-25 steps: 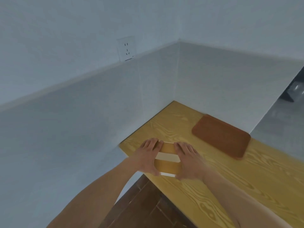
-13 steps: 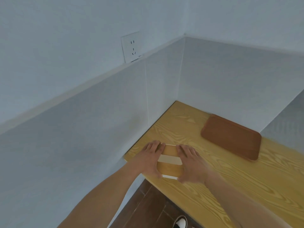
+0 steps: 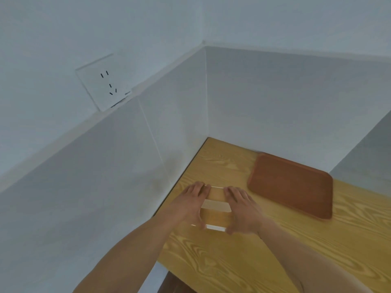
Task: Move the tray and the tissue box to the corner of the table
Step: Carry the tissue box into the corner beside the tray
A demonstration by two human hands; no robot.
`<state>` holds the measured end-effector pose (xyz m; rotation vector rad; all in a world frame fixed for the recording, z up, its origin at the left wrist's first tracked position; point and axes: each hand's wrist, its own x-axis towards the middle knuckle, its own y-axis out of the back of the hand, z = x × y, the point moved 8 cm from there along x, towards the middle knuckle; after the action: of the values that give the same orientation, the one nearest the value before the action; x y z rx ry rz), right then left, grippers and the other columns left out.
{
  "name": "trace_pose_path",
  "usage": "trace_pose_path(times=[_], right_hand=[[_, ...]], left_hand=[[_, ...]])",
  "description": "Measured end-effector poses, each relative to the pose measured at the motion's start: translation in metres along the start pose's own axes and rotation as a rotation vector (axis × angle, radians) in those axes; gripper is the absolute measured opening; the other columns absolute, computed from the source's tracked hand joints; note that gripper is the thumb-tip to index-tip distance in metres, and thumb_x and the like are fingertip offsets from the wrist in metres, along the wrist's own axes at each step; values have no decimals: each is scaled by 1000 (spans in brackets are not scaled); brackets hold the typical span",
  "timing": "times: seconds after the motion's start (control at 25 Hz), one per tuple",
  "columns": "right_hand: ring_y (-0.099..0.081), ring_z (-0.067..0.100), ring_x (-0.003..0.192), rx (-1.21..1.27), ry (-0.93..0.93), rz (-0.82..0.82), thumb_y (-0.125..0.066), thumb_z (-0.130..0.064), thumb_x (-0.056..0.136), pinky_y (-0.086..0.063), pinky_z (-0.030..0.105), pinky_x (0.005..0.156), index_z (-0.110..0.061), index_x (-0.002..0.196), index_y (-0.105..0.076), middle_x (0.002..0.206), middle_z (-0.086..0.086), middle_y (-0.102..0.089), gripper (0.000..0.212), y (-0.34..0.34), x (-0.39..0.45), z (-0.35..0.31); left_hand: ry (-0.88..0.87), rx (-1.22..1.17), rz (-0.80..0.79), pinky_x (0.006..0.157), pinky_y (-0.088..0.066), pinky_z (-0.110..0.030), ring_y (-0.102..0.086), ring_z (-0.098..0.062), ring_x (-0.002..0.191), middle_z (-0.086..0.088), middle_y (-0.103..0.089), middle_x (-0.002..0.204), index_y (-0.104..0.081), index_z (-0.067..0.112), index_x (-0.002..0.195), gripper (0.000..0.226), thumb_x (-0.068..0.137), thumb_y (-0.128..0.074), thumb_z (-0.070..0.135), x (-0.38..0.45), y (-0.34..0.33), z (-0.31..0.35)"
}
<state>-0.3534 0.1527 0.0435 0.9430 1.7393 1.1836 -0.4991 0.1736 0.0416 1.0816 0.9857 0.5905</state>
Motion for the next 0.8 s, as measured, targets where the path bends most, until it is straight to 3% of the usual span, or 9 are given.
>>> trace_pose_path(times=[0.28,0.8], right_hand=[[-5,29,148,37,-49,-22,-79,-57,63,-6,40,122,-9,155,2,162,10,-8,131,0,43,27],[-4,30,148,79,-202,-39,-79,-53,62,-6,41,121,-9,155,1,161,11,-9,130,-11,144,47]], left_hand=[[-19,-10,-67,119,-23,-47,-9,-32,148,-7,-3,160,3,20,155,134,59,-83,54,59,2,-21],[-108,3,-107,121,-15,-44,-4,-34,149,-9,2,162,8,20,155,133,62,-82,47,154,6,-87]])
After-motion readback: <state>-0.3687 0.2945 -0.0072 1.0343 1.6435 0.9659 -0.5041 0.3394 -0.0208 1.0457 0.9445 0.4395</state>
